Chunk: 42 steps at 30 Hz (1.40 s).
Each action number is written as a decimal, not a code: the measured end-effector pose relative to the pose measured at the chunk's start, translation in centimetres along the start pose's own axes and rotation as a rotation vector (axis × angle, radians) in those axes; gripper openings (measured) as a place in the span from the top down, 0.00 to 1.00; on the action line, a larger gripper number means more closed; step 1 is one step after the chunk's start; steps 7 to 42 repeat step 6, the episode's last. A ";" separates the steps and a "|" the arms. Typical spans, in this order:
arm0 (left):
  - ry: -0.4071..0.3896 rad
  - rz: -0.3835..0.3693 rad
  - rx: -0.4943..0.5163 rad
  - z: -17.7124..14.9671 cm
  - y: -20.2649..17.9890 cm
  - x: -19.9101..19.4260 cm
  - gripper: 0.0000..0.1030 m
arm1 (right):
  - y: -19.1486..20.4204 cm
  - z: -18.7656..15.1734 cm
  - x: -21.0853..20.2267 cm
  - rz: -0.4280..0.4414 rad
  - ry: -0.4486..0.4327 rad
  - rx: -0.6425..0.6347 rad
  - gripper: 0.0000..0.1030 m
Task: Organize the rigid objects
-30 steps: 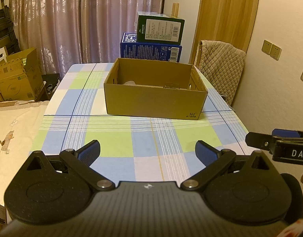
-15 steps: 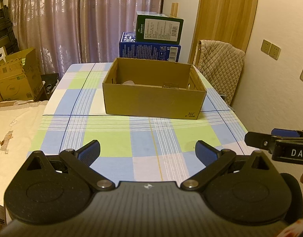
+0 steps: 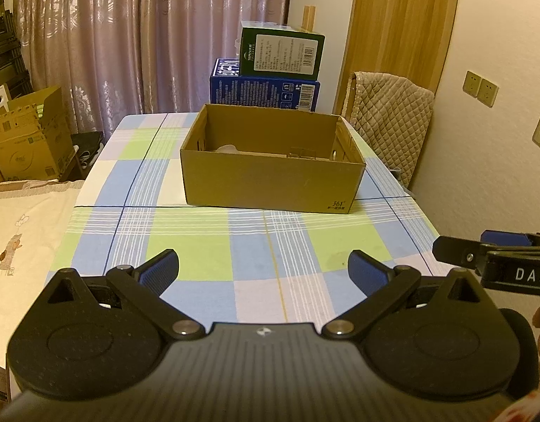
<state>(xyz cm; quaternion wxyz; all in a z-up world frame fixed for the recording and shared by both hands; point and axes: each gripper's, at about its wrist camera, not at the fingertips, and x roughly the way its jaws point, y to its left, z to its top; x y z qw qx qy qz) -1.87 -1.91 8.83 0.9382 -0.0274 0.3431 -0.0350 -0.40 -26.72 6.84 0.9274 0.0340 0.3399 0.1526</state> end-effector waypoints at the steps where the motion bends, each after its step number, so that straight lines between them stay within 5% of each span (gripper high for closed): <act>1: -0.001 -0.001 -0.001 0.0 0.0 0.0 0.02 | 0.0 0.0 0.0 0.000 0.000 0.000 0.18; 42: -0.013 -0.013 -0.019 0.1 0.2 -0.1 0.02 | 0.0 0.0 0.0 -0.001 0.001 0.001 0.18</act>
